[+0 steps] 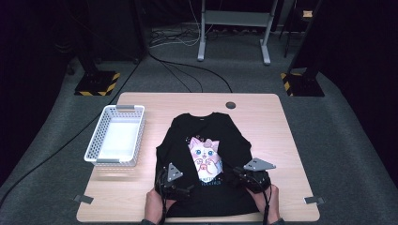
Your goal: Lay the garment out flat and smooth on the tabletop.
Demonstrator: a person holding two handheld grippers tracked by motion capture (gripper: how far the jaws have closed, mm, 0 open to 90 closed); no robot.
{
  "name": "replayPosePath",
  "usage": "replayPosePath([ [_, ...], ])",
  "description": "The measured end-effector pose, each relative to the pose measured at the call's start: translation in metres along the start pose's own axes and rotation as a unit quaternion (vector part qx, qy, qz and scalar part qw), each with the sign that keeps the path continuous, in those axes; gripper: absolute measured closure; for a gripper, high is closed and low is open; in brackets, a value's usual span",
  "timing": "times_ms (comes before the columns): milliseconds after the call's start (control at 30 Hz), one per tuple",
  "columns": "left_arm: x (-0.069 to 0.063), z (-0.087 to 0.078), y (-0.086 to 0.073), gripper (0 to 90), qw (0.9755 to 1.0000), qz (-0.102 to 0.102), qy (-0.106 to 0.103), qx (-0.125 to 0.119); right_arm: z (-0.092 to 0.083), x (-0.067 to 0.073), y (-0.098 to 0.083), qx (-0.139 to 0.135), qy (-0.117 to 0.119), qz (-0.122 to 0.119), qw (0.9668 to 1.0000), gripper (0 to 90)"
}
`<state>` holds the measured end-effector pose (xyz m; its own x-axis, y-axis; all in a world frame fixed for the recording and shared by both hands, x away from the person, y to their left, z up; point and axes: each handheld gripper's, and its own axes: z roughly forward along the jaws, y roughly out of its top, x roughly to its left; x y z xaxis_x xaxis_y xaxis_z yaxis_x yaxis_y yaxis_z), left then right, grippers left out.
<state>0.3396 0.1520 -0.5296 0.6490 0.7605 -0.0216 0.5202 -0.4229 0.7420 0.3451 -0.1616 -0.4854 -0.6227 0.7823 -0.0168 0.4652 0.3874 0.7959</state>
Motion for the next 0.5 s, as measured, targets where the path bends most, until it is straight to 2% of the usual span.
replayPosePath([
  [100, 0.0, 0.0, 0.0, 9.2, 1.0, 0.0, 0.0, 0.0, -0.004, -0.003, 0.002, -0.004, -0.01, -0.002, 0.9999, 83.5],
  [500, 0.0, 0.0, 0.0, 9.2, 1.0, 0.0, 0.0, 0.0, -0.022, -0.024, 0.002, -0.025, -0.037, 0.021, 0.9988, 83.7],
])
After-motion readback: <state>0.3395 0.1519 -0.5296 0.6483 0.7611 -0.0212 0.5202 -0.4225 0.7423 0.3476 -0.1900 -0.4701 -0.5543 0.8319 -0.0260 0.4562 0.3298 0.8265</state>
